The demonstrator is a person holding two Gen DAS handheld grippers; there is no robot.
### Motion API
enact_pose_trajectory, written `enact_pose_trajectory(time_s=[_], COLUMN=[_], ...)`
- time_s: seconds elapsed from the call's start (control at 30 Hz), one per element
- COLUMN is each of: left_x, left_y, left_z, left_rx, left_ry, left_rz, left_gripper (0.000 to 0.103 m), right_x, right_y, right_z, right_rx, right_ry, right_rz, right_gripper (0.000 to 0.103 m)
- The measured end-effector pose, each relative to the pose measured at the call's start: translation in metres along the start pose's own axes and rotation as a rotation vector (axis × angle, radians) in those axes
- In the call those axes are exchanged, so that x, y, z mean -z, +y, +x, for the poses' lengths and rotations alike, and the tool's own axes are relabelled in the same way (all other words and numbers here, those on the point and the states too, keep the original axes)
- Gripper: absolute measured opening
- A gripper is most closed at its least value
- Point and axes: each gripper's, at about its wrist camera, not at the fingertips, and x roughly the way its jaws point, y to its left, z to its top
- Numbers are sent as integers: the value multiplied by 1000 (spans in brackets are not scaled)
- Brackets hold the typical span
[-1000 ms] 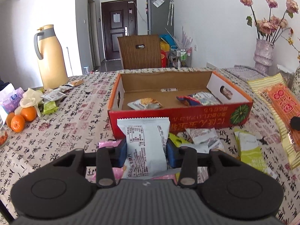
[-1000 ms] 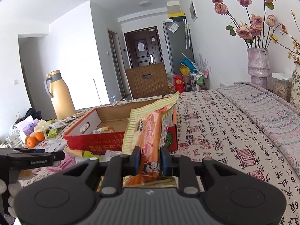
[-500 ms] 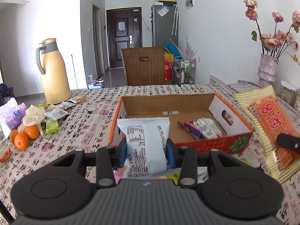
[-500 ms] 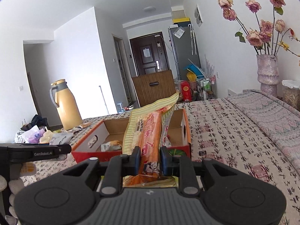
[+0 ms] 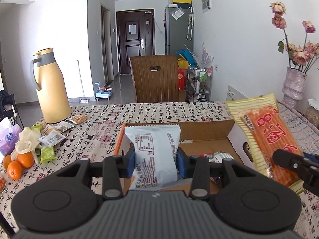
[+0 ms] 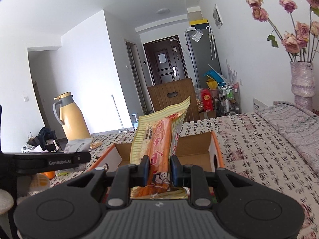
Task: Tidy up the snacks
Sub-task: 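Carry both held packets over the open cardboard box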
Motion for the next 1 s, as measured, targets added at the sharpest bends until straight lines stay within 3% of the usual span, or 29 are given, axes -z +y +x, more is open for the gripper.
enact_pose_trajectory(time_s=[0.47,0.9,1.0], left_x=[-10,6,7], left_y=[-1,2,2], left_z=[85,116,113], left_rx=[-14,-18,-25], left_ry=[115,186,174], left_rz=[-50,-54,-51], left_gripper=[42,42,55], right_x=[-10,10,13], right_y=[-13,-40,-42], right_z=[94,126,130], right_rx=[2,25,28], right_ry=[85,114,131], right_rz=[50,117,119], right_gripper=[21,22,22])
